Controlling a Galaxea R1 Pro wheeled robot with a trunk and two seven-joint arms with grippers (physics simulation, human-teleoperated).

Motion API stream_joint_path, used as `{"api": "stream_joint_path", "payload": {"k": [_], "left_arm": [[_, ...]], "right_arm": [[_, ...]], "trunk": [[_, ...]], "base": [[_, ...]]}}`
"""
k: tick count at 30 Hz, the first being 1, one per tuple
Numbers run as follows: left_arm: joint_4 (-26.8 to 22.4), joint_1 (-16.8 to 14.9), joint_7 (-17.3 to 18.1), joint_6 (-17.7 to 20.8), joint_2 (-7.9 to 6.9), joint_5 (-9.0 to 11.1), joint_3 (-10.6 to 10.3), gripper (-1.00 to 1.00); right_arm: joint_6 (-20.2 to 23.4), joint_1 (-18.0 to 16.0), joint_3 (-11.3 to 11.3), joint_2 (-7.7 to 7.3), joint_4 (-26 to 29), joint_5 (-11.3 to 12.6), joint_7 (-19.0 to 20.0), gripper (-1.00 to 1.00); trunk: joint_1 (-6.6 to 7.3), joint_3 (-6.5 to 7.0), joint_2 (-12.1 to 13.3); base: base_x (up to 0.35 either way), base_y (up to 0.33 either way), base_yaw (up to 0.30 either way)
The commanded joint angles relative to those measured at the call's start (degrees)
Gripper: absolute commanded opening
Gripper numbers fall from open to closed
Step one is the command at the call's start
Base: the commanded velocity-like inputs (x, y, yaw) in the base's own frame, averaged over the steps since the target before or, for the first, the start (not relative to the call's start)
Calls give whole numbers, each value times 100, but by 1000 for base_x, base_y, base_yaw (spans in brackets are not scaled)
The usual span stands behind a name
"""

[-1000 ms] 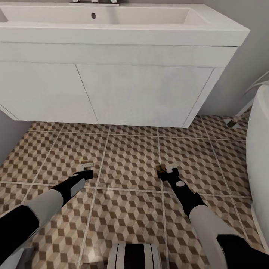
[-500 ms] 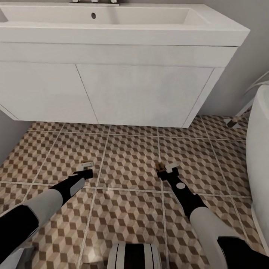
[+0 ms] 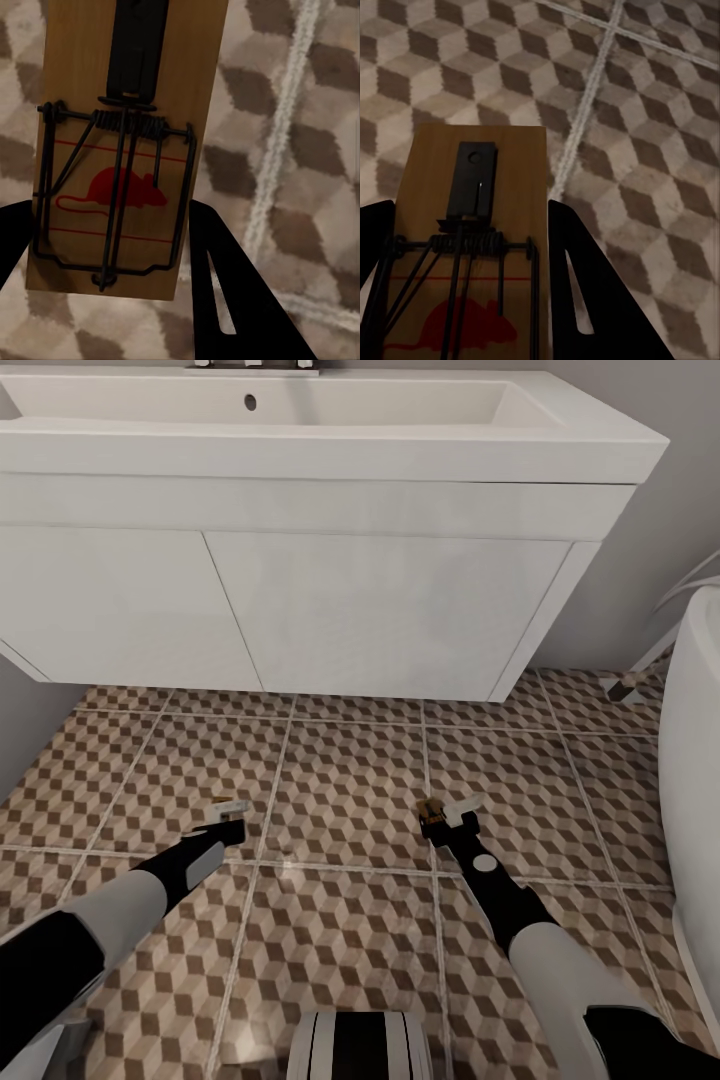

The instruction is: Take the four mousetraps from the cabinet in the bathroom and place them on the bathroom floor. Make sure all four end up on the same floor surface, and ensure that at least two of them are either under or directly next to the same bathroom sink.

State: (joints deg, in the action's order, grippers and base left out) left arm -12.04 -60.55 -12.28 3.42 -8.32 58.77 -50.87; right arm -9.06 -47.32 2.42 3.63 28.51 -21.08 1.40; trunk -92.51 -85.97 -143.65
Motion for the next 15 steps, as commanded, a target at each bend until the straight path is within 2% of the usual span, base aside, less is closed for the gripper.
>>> {"api": "stream_joint_path", "payload": {"k": [1, 15], "left_arm": [[-25, -1, -60, 31, -3, 14, -42, -100], [-27, 6, -55, 24, 28, 19, -40, -100]], "right_arm": [[-19, 13, 27, 5, 29, -19, 27, -100], [-17, 39, 31, 6, 101, -11, 27, -100]], "trunk": [[1, -3, -1], [1, -3, -1]], "base": [[0, 0, 0], [0, 0, 0]]}}
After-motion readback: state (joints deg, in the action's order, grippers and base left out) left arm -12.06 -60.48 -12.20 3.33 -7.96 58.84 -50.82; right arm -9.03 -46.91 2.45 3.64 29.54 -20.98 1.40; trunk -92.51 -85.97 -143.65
